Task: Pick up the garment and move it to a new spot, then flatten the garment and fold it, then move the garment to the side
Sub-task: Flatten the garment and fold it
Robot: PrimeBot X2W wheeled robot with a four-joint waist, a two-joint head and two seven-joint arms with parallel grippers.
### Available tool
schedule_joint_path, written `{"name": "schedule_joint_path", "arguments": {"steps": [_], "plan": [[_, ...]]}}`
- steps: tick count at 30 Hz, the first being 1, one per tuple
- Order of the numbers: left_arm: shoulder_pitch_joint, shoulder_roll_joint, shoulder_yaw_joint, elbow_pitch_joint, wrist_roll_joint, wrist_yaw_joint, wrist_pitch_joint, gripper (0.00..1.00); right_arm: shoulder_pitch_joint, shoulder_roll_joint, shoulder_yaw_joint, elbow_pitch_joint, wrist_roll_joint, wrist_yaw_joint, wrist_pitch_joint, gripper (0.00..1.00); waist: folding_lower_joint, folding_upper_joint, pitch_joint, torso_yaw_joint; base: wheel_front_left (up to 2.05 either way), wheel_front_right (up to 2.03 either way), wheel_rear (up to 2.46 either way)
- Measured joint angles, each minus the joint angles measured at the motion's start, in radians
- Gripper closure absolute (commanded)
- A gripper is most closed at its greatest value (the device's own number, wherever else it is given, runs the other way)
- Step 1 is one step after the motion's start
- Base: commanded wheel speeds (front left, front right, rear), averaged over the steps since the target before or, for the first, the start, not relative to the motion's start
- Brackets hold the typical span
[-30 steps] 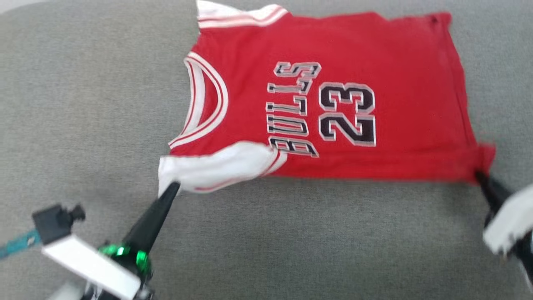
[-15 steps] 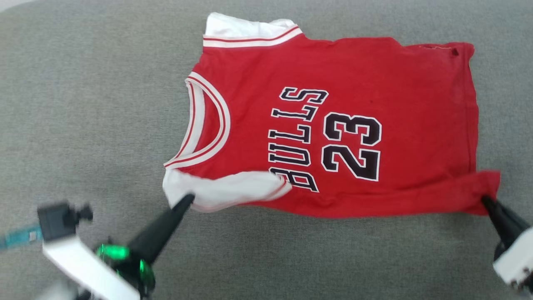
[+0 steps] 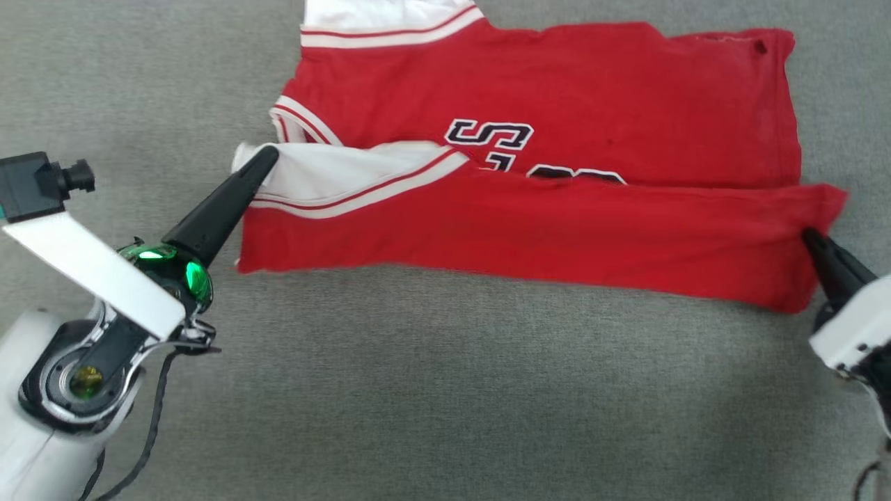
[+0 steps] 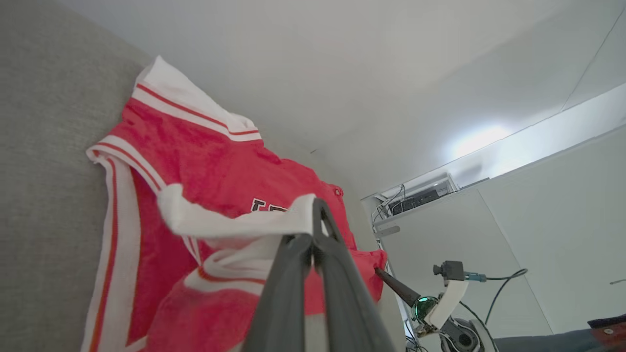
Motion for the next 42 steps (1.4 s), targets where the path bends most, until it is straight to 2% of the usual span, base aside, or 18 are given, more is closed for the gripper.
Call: {"name": "schedule_joint_path", "arguments": {"steps": [8,14,15,16,17,18,19,28,32,38,42], "plan": [[-0.032,-0.054,0.021,0.176,0.042,0.000,0.058,1.00,-0.084,0.015,0.046,0.146,-0.028,0.000,-0.082,1.00,0.0000,0.0000,0.048,-0.026,0.00,0.00,0.00],[-0.064,-0.053,-0.019,0.258,0.130,0.000,0.050,1.00,-0.124,0.003,0.071,0.219,-0.036,0.000,-0.137,1.00,0.0000,0.0000,0.063,-0.033,0.00,0.00,0.00],[-0.069,-0.050,-0.031,0.265,0.141,0.000,0.043,1.00,-0.129,0.000,0.076,0.226,-0.038,0.000,-0.144,0.84,0.0000,0.0000,0.062,-0.034,0.00,0.00,0.00],[-0.074,-0.045,-0.049,0.271,0.157,0.000,0.034,1.00,-0.130,-0.003,0.081,0.233,-0.040,0.000,-0.156,0.63,0.0000,0.0000,0.060,-0.034,0.00,0.00,0.00],[-0.079,-0.037,-0.064,0.272,0.170,0.000,0.021,0.59,-0.131,-0.005,0.087,0.239,-0.042,0.000,-0.164,0.33,0.0000,0.0000,0.057,-0.034,0.00,0.00,0.00],[-0.086,-0.030,-0.080,0.270,0.175,0.000,0.010,0.10,-0.131,-0.008,0.090,0.244,-0.045,0.000,-0.169,0.00,0.0000,0.0000,0.053,-0.034,0.00,0.00,0.00],[-0.094,-0.019,-0.092,0.264,0.180,0.000,-0.004,0.00,-0.130,-0.011,0.093,0.246,-0.048,0.000,-0.173,0.00,0.0000,0.0000,0.048,-0.034,0.00,0.00,0.00],[-0.166,0.183,-0.274,0.175,0.295,0.000,-0.086,0.00,-0.063,-0.024,0.101,0.165,-0.062,0.000,-0.186,0.00,0.0000,0.0000,-0.004,-0.023,0.00,0.00,0.00],[-0.187,0.248,-0.416,0.140,0.287,0.000,0.040,0.00,-0.023,-0.021,0.099,0.098,-0.065,0.000,-0.176,0.00,0.0000,0.0000,-0.026,-0.023,0.00,0.00,0.00],[-0.242,0.265,-0.510,0.247,0.277,0.000,0.180,0.00,-0.013,-0.003,0.120,0.054,-0.067,0.000,-0.168,0.00,0.0000,0.0000,-0.019,-0.049,0.00,0.00,0.00],[-0.284,0.221,-0.535,0.312,0.233,0.000,0.239,0.00,-0.005,0.010,0.131,0.045,-0.067,0.000,-0.170,0.00,0.0000,0.0000,-0.001,-0.067,0.00,0.00,0.00]]}}
